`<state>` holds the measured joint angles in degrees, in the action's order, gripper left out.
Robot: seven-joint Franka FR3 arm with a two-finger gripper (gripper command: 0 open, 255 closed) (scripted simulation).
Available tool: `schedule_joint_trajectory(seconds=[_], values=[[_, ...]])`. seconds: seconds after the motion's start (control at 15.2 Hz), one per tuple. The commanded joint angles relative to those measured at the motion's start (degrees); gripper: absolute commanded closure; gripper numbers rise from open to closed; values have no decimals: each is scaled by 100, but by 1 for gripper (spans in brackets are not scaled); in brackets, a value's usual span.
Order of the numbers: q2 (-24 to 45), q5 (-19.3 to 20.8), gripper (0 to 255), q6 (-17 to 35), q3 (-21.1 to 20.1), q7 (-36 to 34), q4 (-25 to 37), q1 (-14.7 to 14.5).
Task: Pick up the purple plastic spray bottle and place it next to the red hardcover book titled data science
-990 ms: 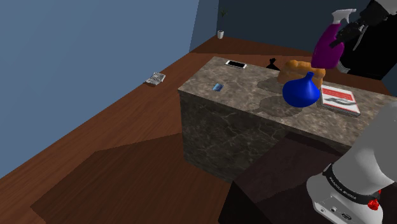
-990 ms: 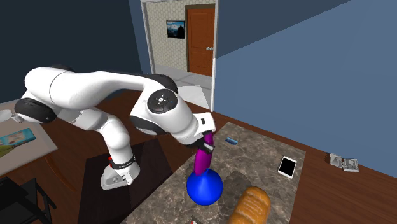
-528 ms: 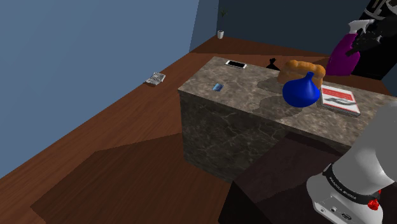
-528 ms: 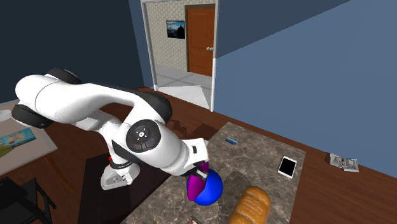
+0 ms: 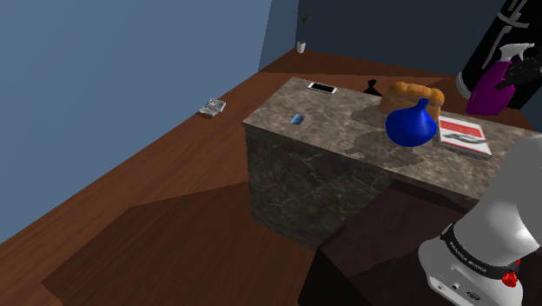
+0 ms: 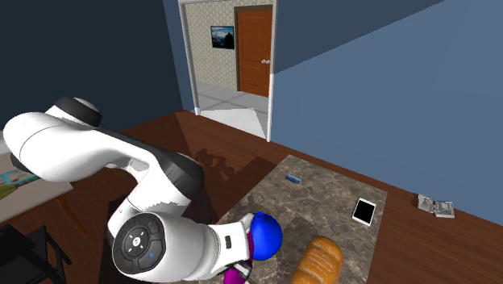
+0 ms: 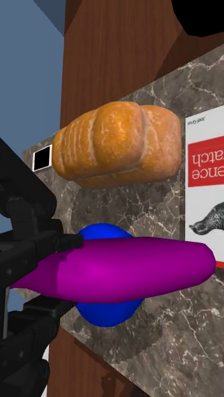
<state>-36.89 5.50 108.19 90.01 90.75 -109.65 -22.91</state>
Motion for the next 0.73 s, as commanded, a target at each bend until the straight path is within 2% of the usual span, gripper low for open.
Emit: schedule_joint_trajectory(seconds=[0.0, 0.66], values=[[-129, 132, 255, -152, 388, 166, 321, -251], [-1160, 879, 255, -972, 1918, 845, 2312, -1519]])
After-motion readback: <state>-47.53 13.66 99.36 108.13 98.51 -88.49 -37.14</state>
